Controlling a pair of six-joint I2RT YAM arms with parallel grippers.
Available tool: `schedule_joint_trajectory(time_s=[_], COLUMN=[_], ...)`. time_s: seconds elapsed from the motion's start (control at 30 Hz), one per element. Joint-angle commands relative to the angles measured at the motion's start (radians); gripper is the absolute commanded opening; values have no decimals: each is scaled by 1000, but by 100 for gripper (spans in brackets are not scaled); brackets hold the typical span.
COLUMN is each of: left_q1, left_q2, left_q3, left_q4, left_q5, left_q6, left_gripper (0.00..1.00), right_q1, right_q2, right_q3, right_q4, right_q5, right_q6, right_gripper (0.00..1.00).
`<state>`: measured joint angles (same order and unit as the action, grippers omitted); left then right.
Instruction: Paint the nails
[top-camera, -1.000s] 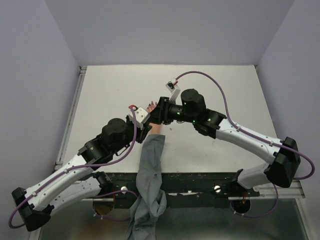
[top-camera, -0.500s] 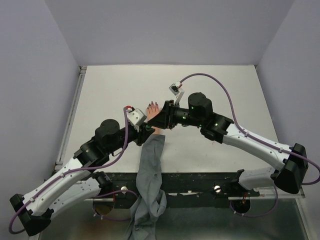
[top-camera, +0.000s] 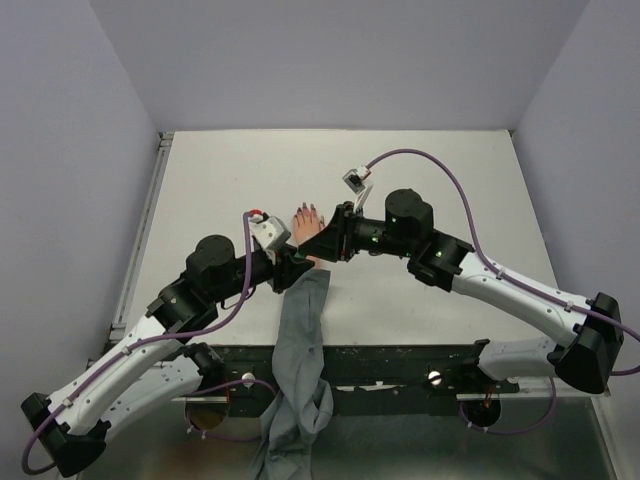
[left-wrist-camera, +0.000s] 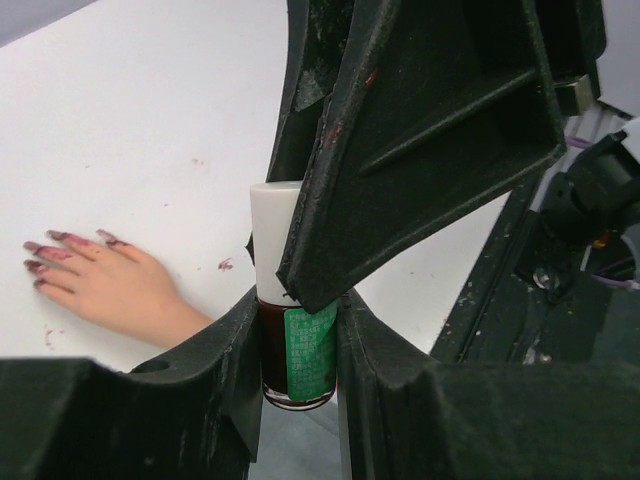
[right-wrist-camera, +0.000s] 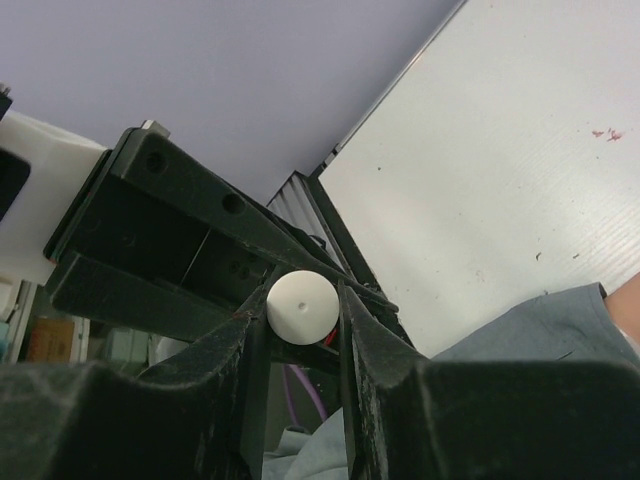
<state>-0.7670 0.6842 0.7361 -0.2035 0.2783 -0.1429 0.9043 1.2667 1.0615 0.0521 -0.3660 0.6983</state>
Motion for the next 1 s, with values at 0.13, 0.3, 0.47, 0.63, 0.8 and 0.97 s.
schedule_joint_trajectory(time_s=[0.13, 0.3, 0.47, 0.63, 0.8, 0.97], left_q1=[89, 139, 161, 164, 167, 166], left_q2=[-15, -5, 17, 31, 21, -8], left_q3=[-30, -43, -50, -50, -47, -21], left_q4=[165, 281, 375, 401, 366, 210], left_q5=[462, 657, 780, 822, 790, 644], left_q6=[-106, -205, -283, -310, -281, -135], left_gripper=[0, 0, 0, 0, 0, 0], right_q1=[4, 4, 5, 4, 5, 4], right_q2=[-61, -81, -81, -61, -66, -79], right_q3=[-38, -35, -17, 17, 15, 6], right_q4=[153, 179, 181, 137, 117, 80], right_q5=[-161, -293, -431, -501, -456, -332], right_q6=[-63, -117, -161, -197, -214, -212], right_gripper=[1, 1, 1, 1, 1, 18])
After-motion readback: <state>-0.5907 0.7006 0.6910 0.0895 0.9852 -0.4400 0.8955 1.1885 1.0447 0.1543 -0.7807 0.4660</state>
